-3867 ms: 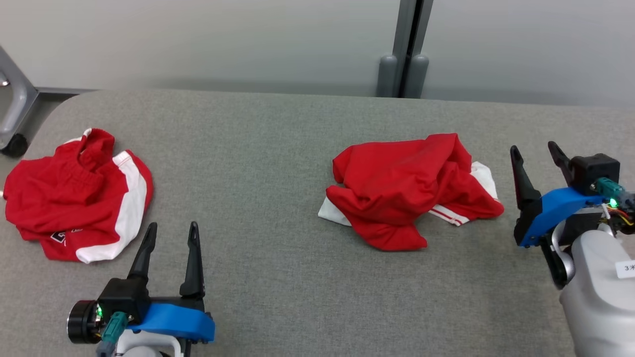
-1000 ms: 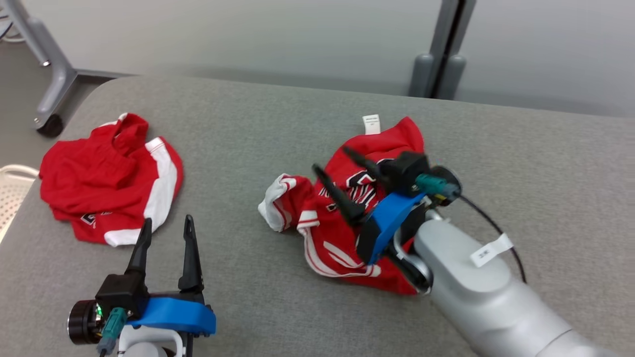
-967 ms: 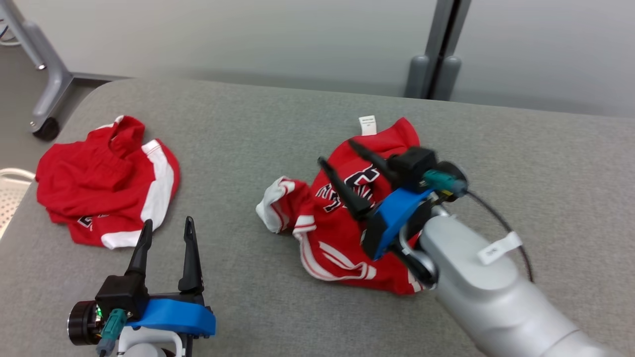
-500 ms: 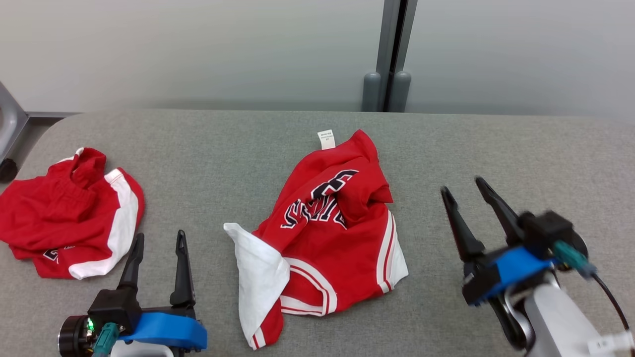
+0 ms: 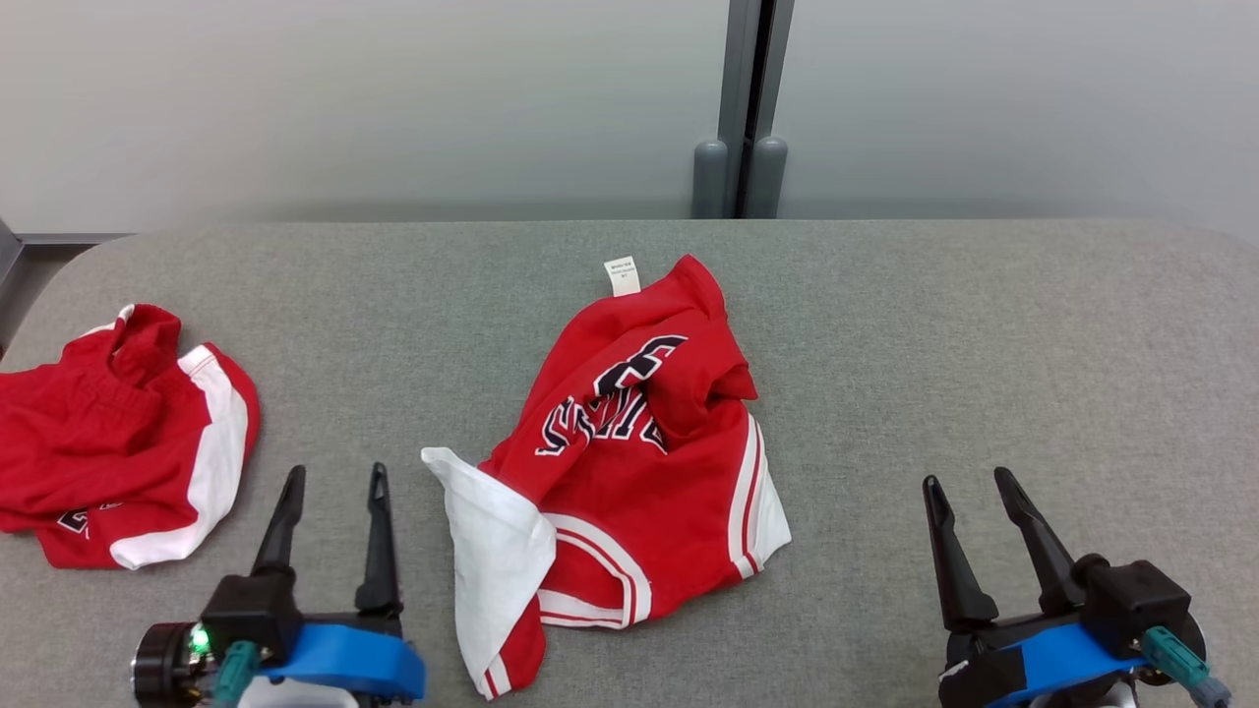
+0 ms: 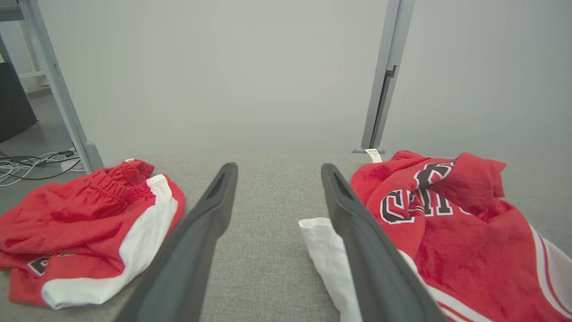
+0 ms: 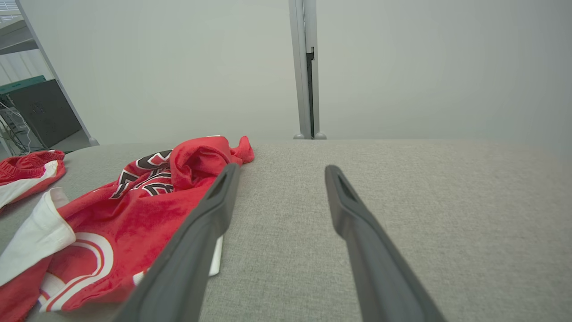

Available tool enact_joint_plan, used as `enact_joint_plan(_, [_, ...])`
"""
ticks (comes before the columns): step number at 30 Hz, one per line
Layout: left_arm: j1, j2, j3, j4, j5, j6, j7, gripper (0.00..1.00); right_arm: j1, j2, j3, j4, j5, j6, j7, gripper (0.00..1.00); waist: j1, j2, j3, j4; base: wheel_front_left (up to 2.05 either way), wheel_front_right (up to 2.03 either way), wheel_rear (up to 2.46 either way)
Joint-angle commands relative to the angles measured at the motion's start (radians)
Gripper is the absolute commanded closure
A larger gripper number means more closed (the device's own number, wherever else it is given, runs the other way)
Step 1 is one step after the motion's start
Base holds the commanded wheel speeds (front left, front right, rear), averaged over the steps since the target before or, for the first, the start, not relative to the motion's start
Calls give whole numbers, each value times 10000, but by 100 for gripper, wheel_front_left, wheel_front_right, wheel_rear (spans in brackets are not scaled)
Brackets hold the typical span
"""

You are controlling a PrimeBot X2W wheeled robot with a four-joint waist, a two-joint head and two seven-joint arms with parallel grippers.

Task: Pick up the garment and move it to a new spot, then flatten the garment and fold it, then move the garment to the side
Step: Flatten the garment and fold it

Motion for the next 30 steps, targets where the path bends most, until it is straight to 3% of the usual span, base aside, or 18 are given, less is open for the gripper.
enact_joint_plan(1, [-239,-16,-275,26,196,-103,-30,0,-54,54,-100,-38,-108,2,-36,0,0,1,4,-11,0,0,0])
enact_joint_plan(5, [-422,-12,-1004,273,467,-305,-29,0,-183,79,-218,48,-248,2,-37,0,0,1,0,-39,0,0,0])
enact_joint_plan(11, [-997,147,-3278,1049,811,-582,907,0,-276,91,-378,137,-450,2,-35,0,0,1,30,-154,0,0,0])
enact_joint_plan(19, [-1435,993,-5961,1756,-444,-571,3131,0,-378,101,-364,207,-450,2,-35,0,0,1,164,-491,0,0,0])
enact_joint_plan(27, [-1778,1177,-6653,2351,-1391,-573,3778,0,-481,120,-331,242,-358,2,-36,0,0,1,296,-773,0,0,0])
enact_joint_plan(28, [-1783,1153,-6664,2524,-1450,-573,3779,52,-485,122,-335,259,-367,2,-37,0,0,1,298,-785,0,0,0])
enact_joint_plan(29, [-1762,1112,-6690,2694,-1551,-574,3782,88,-479,123,-347,284,-379,2,-37,0,0,1,294,-795,0,0,0])
enact_joint_plan(30, [-1806,1045,-6670,2846,-1633,-574,3689,100,-482,125,-361,302,-388,2,-37,0,0,1,284,-792,0,0,0])
